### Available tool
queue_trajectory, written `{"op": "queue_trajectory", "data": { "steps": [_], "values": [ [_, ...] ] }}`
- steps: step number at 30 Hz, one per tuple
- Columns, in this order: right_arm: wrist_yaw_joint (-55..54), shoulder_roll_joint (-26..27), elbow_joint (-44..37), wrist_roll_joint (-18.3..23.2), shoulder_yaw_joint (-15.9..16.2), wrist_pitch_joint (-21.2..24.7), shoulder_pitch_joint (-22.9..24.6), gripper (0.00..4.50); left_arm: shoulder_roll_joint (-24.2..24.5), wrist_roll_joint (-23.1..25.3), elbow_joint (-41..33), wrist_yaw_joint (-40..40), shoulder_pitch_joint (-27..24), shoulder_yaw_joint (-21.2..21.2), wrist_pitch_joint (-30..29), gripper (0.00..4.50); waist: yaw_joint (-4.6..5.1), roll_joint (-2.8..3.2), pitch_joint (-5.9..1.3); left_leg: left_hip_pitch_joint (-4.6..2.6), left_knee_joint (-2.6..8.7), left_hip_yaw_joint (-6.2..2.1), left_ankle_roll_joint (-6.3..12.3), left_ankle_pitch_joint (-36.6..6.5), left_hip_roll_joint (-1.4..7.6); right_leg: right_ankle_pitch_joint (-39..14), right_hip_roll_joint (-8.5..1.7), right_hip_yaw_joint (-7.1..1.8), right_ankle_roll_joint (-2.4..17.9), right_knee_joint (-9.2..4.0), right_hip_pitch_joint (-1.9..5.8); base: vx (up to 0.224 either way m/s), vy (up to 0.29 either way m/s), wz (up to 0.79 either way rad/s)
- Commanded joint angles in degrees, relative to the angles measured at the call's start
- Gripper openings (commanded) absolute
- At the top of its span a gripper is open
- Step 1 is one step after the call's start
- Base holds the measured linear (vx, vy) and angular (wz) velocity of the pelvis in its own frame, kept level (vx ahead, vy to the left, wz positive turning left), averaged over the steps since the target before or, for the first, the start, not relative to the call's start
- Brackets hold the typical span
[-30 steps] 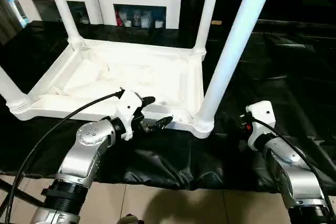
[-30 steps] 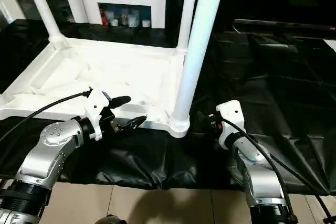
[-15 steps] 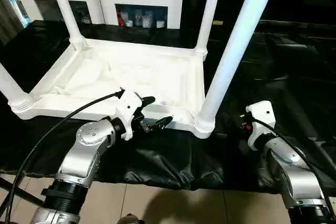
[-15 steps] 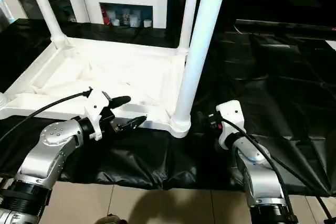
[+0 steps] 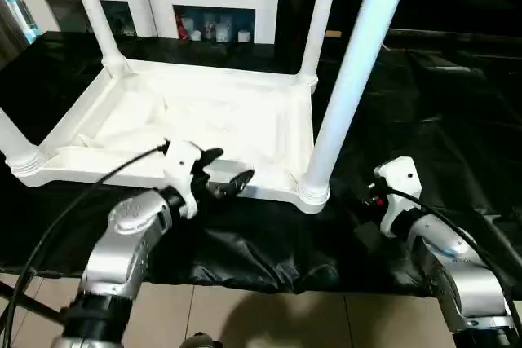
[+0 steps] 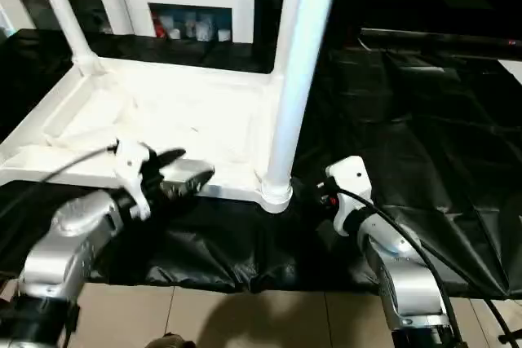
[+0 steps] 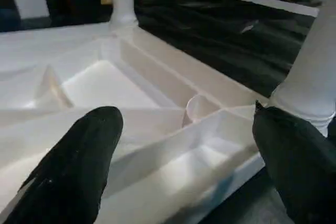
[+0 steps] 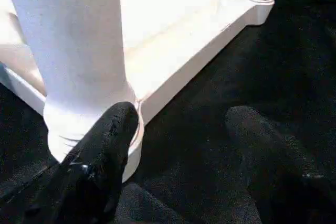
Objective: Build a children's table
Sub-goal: Rotate table base
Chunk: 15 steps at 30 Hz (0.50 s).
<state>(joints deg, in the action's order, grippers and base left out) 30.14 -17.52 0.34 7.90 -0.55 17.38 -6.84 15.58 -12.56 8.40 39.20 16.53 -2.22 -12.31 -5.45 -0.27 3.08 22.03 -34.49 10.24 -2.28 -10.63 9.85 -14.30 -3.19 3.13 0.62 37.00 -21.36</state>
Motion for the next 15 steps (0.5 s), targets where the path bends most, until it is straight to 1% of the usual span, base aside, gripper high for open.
{"op": "queue_trajectory", "data": {
  "steps": [1,2,3,4,5,6,7,8,9,10,11,12,13,14,15],
  "values": [
    [0.86,-1.27,-0.8,0.34,0.22,0.69,-0.18,3.17,0.97,0.87,1.29,2.9,1.16,-1.81,0.72,4.47,-0.2,-0.09,-3.34,-1.09,4.07,-1.55,1.84,-7.01,3.59,0.51,-5.37,-3.31,10.64,-4.78,2.15,0.0,0.0,0.0],
    [1.31,-2.37,-0.29,-0.54,0.21,0.23,-0.09,3.17,1.78,0.97,3.93,7.37,3.27,-3.75,1.95,4.47,-0.24,0.02,-3.32,-1.09,4.02,-1.54,2.04,-6.44,3.47,1.13,-5.34,-3.32,10.52,-4.82,2.13,0.0,0.0,0.0],
    [1.4,-2.83,0.08,-0.84,0.08,0.11,-0.16,3.17,2.01,1.4,5.95,9.29,4.97,-4.76,3.0,4.47,-0.39,0.18,-3.42,-1.24,3.95,-1.49,1.98,-6.46,3.4,0.62,-5.27,-3.36,10.11,-4.83,2.06,0.0,0.0,0.0],
    [1.52,-3.17,0.37,-0.89,-0.12,0.04,-0.23,3.17,2.04,2.32,8.67,10.74,7.12,-5.71,4.64,4.47,-0.4,0.12,-3.4,-1.26,3.99,-1.46,1.88,-6.51,3.38,0.57,-5.23,-3.35,10.02,-4.89,2.03,0.0,0.0,0.0],
    [1.63,-3.51,0.6,-0.89,-0.34,0.01,-0.35,3.17,1.92,3.06,11.49,12.16,9.31,-6.55,5.86,4.47,-0.52,0.33,-3.5,-1.32,3.96,-1.54,1.6,-6.33,3.47,1.47,-5.3,-3.33,10.16,-4.76,2.08,0.0,0.0,0.0],
    [1.63,-3.51,0.6,-0.89,-0.34,0.01,-0.35,3.17,1.92,3.06,11.49,12.16,9.31,-6.55,5.86,4.47,-0.55,0.21,-3.47,-1.35,3.96,-1.52,1.63,-6.43,3.4,1.51,-5.28,-3.32,10.13,-4.9,2.05,0.0,0.0,0.0],
    [1.94,-4.15,0.7,-0.89,-0.57,0.08,-0.31,3.17,1.86,5.43,16.87,13.98,13.09,-8.39,8.91,4.47,-0.65,0.12,-3.47,-1.36,3.97,-1.53,1.59,-6.84,3.35,1.82,-5.35,-3.31,10.31,-4.99,2.13,0.0,0.0,0.0],
    [1.94,-4.15,0.7,-0.89,-0.57,0.08,-0.31,3.17,1.86,5.43,16.87,13.98,13.09,-8.39,8.91,4.47,-0.65,0.12,-3.47,-1.36,3.97,-1.53,1.59,-6.84,3.35,1.82,-5.35,-3.31,10.31,-4.99,2.13,0.0,0.0,0.0],
    [2.1,-4.51,0.77,-0.87,-0.61,0.1,-0.29,3.17,1.86,6.72,19.24,14.51,14.68,-9.29,10.42,4.47,-0.83,0.54,-3.7,-1.27,3.89,-1.75,1.49,-6.08,3.66,4.19,-5.73,-3.24,11.12,-4.43,2.41,0.0,0.0,0.0],
    [2.27,-4.99,0.54,-0.81,-0.82,0.15,0.03,3.17,1.61,9.08,24.36,15.31,18.01,-10.82,13.22,4.47,-0.68,0.99,-3.75,-1.25,3.8,-1.73,1.47,-5.89,3.56,5.07,-5.61,-3.24,11.21,-4.36,2.39,0.0,0.0,0.0],
    [2.37,-5.42,0.18,-0.76,-1.01,0.26,0.38,3.17,1.42,10.92,28.67,15.89,20.86,-12.07,15.39,4.47,-0.74,1.25,-3.9,-1.37,3.61,-1.75,1.48,-6.07,3.41,5.7,-5.6,-3.3,10.96,-4.35,2.53,0.0,0.0,0.0],
    [2.45,-5.7,-0.22,-0.63,-1.22,0.39,0.71,3.17,1.23,11.81,31.71,17.05,22.91,-12.89,16.33,4.47,-0.57,1.18,-3.71,-1.3,3.69,-1.68,1.69,-6.46,3.26,5.3,-5.46,-3.31,10.76,-4.81,2.46,0.0,0.0,0.0],
    [2.51,-5.94,-0.46,-0.49,-1.32,0.46,0.91,3.17,1.14,12.15,33.88,17.98,24.29,-13.5,17.03,4.47,-0.76,0.81,-3.87,-1.21,3.63,-1.76,1.79,-6.2,3.32,6.06,-5.78,-3.31,11.08,-4.58,2.84,0.0,0.0,0.0],
    [2.46,-6.12,-0.94,-0.4,-1.4,0.62,1.36,3.17,1.12,12.48,36.04,19.19,25.64,-14.07,17.95,4.47,-0.88,1.45,-3.96,-1.18,3.51,-1.83,1.87,-5.9,3.31,6.5,-5.87,-3.28,11.37,-4.48,2.84,0.0,0.0,0.0],
    [2.39,-6.25,-1.44,-0.32,-1.53,0.79,1.89,3.17,0.92,12.71,39.36,20.93,27.41,-14.5,19.32,4.47,-0.9,1.95,-4.05,-1.08,3.36,-1.92,2.12,-5.34,3.33,8.14,-5.85,-3.23,12.05,-4.26,2.86,0.0,0.0,0.0]
  ]
}}
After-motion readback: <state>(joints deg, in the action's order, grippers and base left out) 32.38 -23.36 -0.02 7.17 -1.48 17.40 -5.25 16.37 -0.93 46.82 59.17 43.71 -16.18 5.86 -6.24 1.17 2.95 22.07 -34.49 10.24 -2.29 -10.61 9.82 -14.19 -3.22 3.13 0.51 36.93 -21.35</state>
